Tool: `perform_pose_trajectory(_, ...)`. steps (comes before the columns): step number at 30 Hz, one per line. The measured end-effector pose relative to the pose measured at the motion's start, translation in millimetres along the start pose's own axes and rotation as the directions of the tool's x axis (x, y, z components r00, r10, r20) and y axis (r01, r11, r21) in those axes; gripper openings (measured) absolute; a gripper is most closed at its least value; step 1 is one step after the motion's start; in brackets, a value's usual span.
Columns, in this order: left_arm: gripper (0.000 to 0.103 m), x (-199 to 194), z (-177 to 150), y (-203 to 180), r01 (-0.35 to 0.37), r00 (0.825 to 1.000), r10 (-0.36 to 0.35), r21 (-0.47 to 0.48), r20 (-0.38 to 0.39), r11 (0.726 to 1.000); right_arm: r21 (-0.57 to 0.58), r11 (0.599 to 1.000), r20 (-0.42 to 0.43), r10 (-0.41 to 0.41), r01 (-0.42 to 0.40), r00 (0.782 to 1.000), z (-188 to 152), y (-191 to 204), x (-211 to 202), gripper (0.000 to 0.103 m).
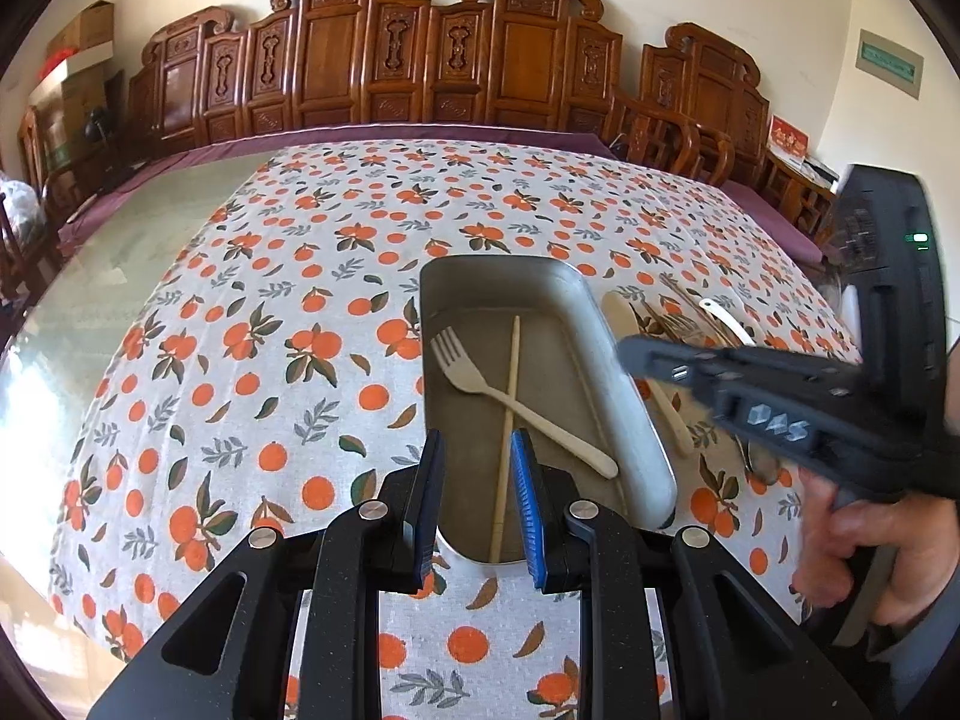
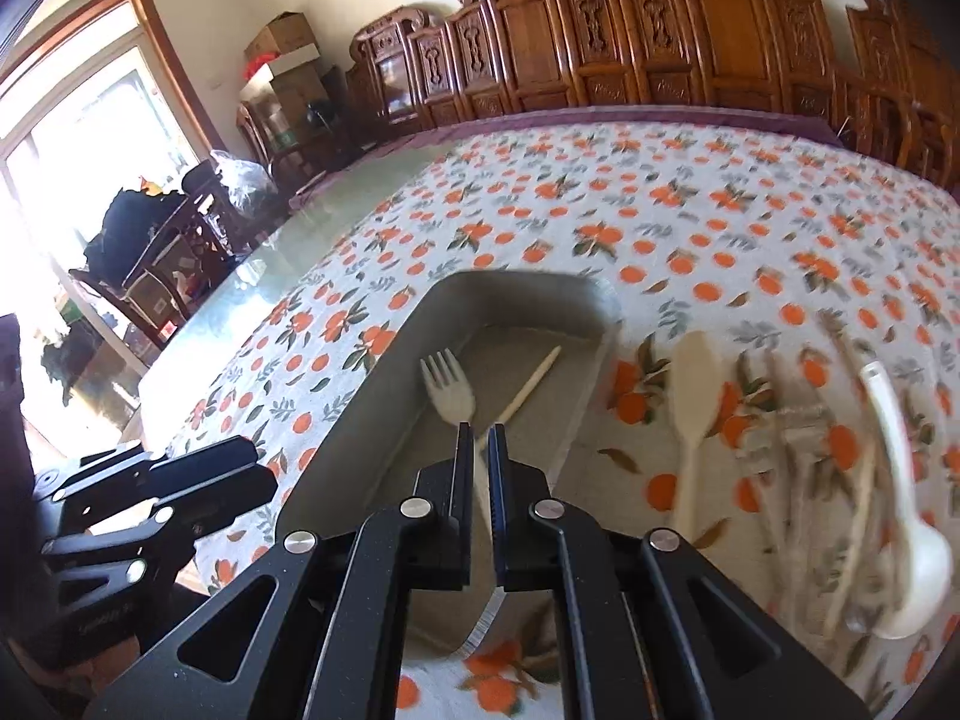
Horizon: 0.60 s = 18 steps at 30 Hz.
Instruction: Organize utensils
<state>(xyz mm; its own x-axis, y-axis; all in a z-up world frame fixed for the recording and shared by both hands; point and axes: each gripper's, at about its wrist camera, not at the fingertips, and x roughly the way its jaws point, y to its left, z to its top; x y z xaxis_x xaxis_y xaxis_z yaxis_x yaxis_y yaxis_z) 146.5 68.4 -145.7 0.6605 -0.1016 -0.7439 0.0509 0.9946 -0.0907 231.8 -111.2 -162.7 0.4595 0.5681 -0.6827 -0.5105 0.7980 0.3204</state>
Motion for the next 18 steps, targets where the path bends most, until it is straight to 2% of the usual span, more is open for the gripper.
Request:
perform_pose_trajectory(2, 0.021, -0.5, 0.9, -4.2, 0.003, 1.0, -0.003, 0.007, 0.001, 1.0, -0.014, 1.0, 0.021, -0.025, 0.026, 0.999, -1.2, -10.3, -17.3, 0.008)
perform_pose_trajectory(4, 0.028, -2.1, 2.1, -9.2, 0.007, 1.0, -0.007, 0.016, 0.007, 1.0, -0.019, 0.998, 0.043, -0.054, 0.055, 0.998, -3.3, -22.7, -33.9, 0.008)
perform_pose_trajectory(6, 0.031, -4.6, 3.2, -13.4, 0.012, 1.0, -0.012, 0.023, 0.012, 1.0, -0.026, 0.996, 0.061, -0.085, 0.087, 0.994, -4.9, -34.9, -48.5, 0.008)
perform_pose_trajectory(11, 0.033, -7.8, 6.8, -29.4, 0.028, 1.0, -0.028, 0.046, 0.013, 0.999, -0.04, 0.985, 0.096, -0.165, 0.169, 0.982, -8.6, -67.5, -75.5, 0.008)
perform_pose_trajectory(18, 0.033, -6.4, 9.6, -53.4, 0.042, 0.999, -0.042, 0.09, -0.004, 0.995, 0.031, 0.977, 0.118, -0.213, 0.21, 0.97, -16.2, -113.0, -90.8, 0.008)
